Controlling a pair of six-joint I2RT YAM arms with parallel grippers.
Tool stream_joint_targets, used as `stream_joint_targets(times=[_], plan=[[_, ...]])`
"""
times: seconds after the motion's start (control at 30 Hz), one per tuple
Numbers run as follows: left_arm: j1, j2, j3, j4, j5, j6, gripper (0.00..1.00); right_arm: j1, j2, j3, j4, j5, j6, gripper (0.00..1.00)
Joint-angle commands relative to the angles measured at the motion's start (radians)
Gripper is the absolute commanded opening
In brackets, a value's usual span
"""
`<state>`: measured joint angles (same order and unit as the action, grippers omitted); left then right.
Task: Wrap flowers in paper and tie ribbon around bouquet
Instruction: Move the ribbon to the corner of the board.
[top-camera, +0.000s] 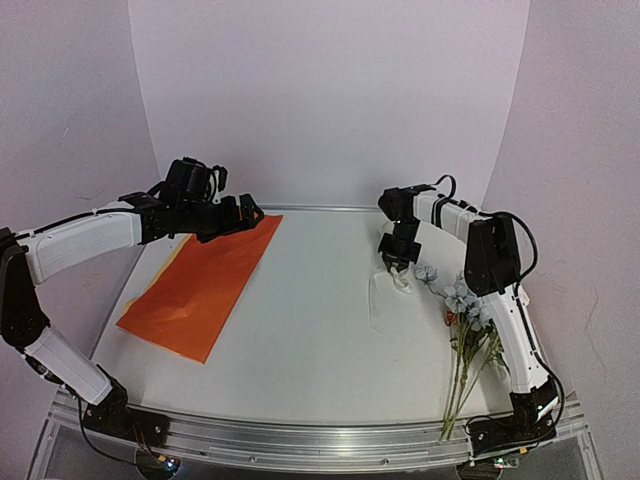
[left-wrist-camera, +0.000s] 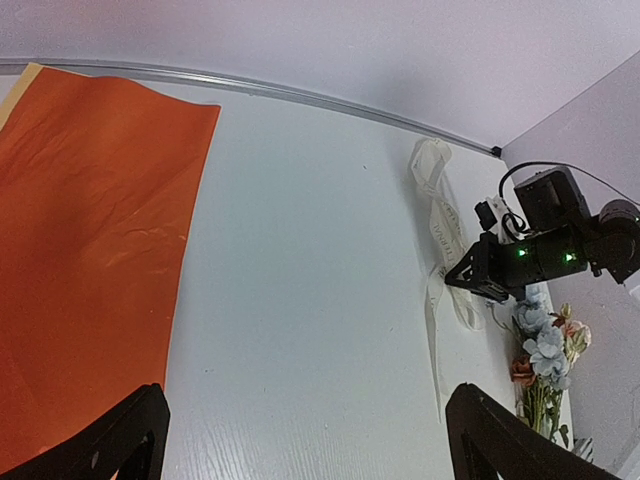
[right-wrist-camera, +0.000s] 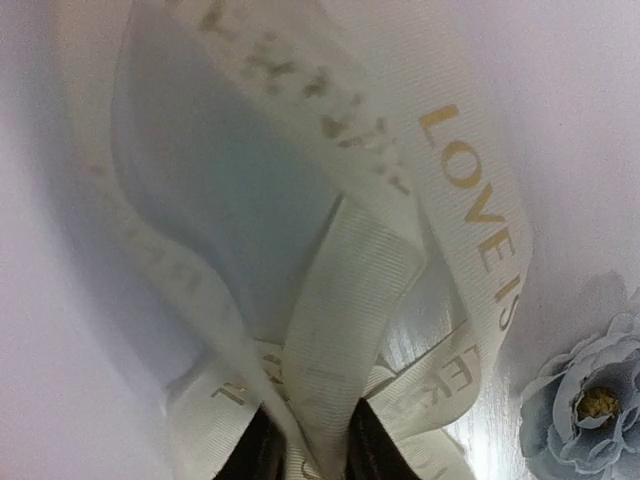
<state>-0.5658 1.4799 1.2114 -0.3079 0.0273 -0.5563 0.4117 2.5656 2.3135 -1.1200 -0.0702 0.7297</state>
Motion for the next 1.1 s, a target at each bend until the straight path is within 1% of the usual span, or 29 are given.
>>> stream_joint_targets(times=[0.0,0.03,0.2,0.37,0.5,0.73,0.8,0.9,1.0,1.07], plan=[[0.009,-0.007,0.051,0.003,-0.001,-0.010,1.00,-0.078,0.068,0.109,0.025,-0.076,0.098,0.04],[0.010,-0.007,0.051,0.004,-0.001,-0.011,1.00,-0.092,0.075,0.129,0.036,-0.095,0.116,0.01],[0.012,0.003,0.056,0.012,-0.001,-0.015,1.00,-0.168,0.041,0.144,0.185,-0.134,0.193,0.00],[0.012,0.012,0.062,0.016,0.009,-0.017,1.00,-0.251,-0.021,0.153,0.251,-0.047,0.192,0.00],[0.012,0.019,0.056,0.023,0.013,-0.019,1.00,-0.309,-0.057,0.145,0.251,-0.005,0.190,0.00],[0.014,0.034,0.051,0.037,0.029,-0.027,1.00,-0.359,-0.127,0.041,0.252,0.000,0.160,0.00],[0.014,0.037,0.051,0.040,0.029,-0.031,1.00,-0.361,-0.165,-0.011,0.248,0.028,0.131,0.00],[0.015,0.039,0.049,0.035,0.027,-0.036,1.00,-0.367,-0.228,-0.083,0.223,0.121,0.062,0.00],[0.019,0.037,0.043,0.026,0.024,-0.036,1.00,-0.388,-0.261,-0.091,0.185,0.157,-0.003,0.00],[0.022,0.034,0.033,0.025,0.025,-0.037,1.00,-0.403,-0.278,-0.103,0.174,0.163,-0.017,0.00]])
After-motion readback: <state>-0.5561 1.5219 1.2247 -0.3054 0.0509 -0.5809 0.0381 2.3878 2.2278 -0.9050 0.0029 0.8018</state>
